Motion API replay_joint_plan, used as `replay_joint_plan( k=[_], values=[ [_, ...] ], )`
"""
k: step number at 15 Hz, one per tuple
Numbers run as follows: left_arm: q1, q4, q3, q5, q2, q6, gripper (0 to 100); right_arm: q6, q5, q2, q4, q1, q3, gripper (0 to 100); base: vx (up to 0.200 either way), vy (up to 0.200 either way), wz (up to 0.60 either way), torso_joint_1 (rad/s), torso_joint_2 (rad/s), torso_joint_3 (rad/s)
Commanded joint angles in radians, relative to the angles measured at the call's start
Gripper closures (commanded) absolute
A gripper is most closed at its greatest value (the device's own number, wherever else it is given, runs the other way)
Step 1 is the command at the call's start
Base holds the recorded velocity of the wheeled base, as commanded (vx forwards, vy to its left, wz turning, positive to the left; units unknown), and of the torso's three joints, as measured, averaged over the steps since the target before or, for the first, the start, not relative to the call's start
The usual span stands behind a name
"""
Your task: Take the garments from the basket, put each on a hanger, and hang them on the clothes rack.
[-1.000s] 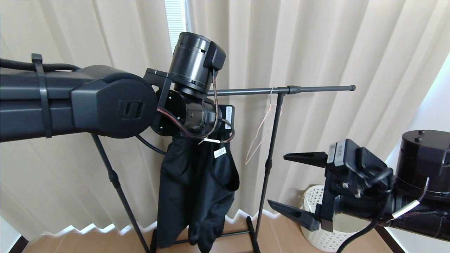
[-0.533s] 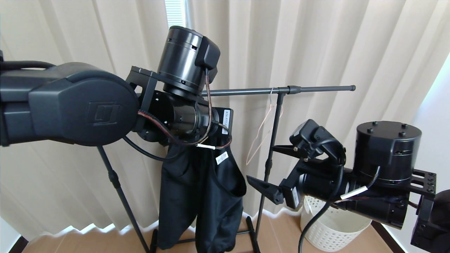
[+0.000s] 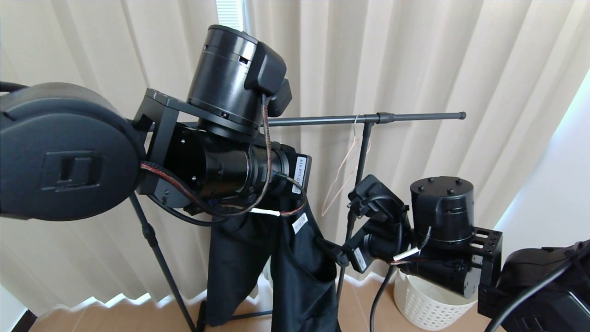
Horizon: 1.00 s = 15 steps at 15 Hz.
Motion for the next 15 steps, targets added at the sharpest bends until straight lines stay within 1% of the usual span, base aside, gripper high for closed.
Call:
replay_joint_plan(
  k=[1,4,8,11,12,15],
  values=[
    [-0.002,0.0,0.01,-0.001,-0.024,-0.001,100,-0.001,-0.015,0.057,-0.004,0.0,-0.006,0,0.0,0.0,0.0,0.0,0.0,0.0],
    [-0.002,-0.001,0.021,-0.002,-0.03,-0.001,100,-0.002,-0.015,0.064,-0.013,0.0,-0.009,0,0.0,0.0,0.0,0.0,0.0,0.0],
    [-0.002,-0.001,0.052,-0.004,-0.051,-0.001,100,-0.001,-0.044,0.135,-0.015,-0.004,-0.039,0,0.0,0.0,0.0,0.0,0.0,0.0],
    [-0.002,-0.001,0.072,-0.03,-0.06,-0.001,100,0.001,-0.044,0.137,-0.015,-0.012,-0.048,0,0.0,0.0,0.0,0.0,0.0,0.0],
    [-0.002,-0.001,0.073,-0.032,-0.06,-0.001,100,0.001,-0.046,0.137,-0.015,-0.012,-0.048,100,0.0,0.0,0.0,0.0,0.0,0.0],
    [-0.002,-0.003,0.098,-0.033,-0.073,-0.004,100,0.001,-0.073,0.127,-0.015,-0.049,-0.068,100,0.0,0.0,0.0,0.0,0.0,0.0]
  ],
)
